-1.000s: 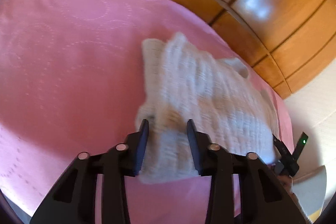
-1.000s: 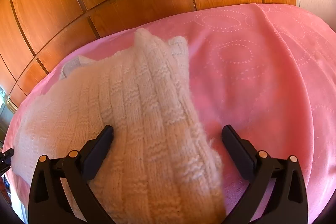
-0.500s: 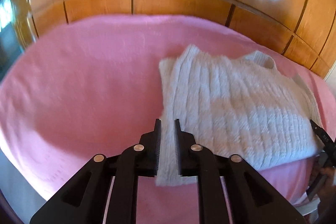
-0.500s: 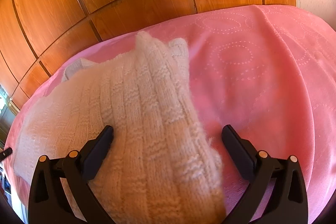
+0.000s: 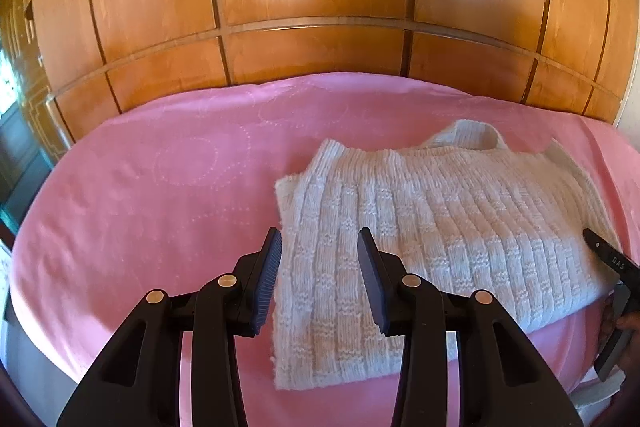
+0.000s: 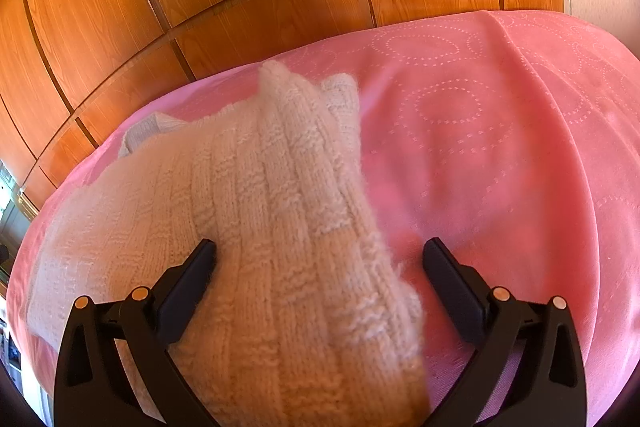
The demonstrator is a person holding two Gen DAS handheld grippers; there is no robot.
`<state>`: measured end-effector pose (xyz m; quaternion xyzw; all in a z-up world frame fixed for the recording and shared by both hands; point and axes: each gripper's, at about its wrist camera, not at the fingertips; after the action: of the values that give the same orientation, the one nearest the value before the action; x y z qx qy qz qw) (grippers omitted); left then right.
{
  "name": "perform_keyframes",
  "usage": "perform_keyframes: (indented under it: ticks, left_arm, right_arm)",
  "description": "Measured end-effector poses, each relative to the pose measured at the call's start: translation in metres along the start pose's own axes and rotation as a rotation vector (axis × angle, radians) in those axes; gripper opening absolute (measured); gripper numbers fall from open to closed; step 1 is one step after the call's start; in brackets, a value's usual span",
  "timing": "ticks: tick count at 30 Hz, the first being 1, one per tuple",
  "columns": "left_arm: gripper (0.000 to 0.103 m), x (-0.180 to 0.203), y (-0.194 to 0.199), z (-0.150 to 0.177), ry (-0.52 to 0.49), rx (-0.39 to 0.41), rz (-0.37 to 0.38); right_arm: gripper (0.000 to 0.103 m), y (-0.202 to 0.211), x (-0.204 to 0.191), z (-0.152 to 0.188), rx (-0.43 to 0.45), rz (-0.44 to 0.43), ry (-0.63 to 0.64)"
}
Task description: Fold small clothes
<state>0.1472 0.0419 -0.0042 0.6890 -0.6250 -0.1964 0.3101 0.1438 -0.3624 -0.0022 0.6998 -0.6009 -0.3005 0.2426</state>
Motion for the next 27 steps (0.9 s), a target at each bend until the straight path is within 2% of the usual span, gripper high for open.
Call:
perform_keyframes:
  ticks: [11,15,20,24,27]
  left_arm:
    - [0.039,0.0,-0.014,-0.008,-0.035,-0.005,-0.012]
    - [0.039,-0.006,-0.029,-0.011,-0.024,-0.067,0.03]
    - [0.039,-0.018,-0.048,-0.015,0.005,-0.123,0.047]
    - [0.039,-0.031,-0.065,-0.025,0.029,-0.182,0.13]
    - [0.039,-0.049,-0.09,-0.039,0.116,-0.272,0.219]
  right_arm:
    - [0.101,0.0,0.0,0.0,0.001,0.001,0.0]
    - [0.101,0.0,0.0,0.0,0.001,0.001,0.0]
    - [0.101,0.001,0.0,0.001,0.002,0.001,0.0]
    - [0.101,0.001,-0.001,0.0,0.002,0.001,-0.001]
    - [0.101,0.001,-0.001,0.001,0.003,0.002,-0.001]
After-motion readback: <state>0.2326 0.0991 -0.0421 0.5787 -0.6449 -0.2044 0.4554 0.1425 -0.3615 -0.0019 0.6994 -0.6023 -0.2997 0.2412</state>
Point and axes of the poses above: each gripper's, at about its wrist camera, not at the fingertips, and y roughly against the way its jaws point, x to its right, z to its underside, and after that the axes turned 13 degrees about y, right-handed
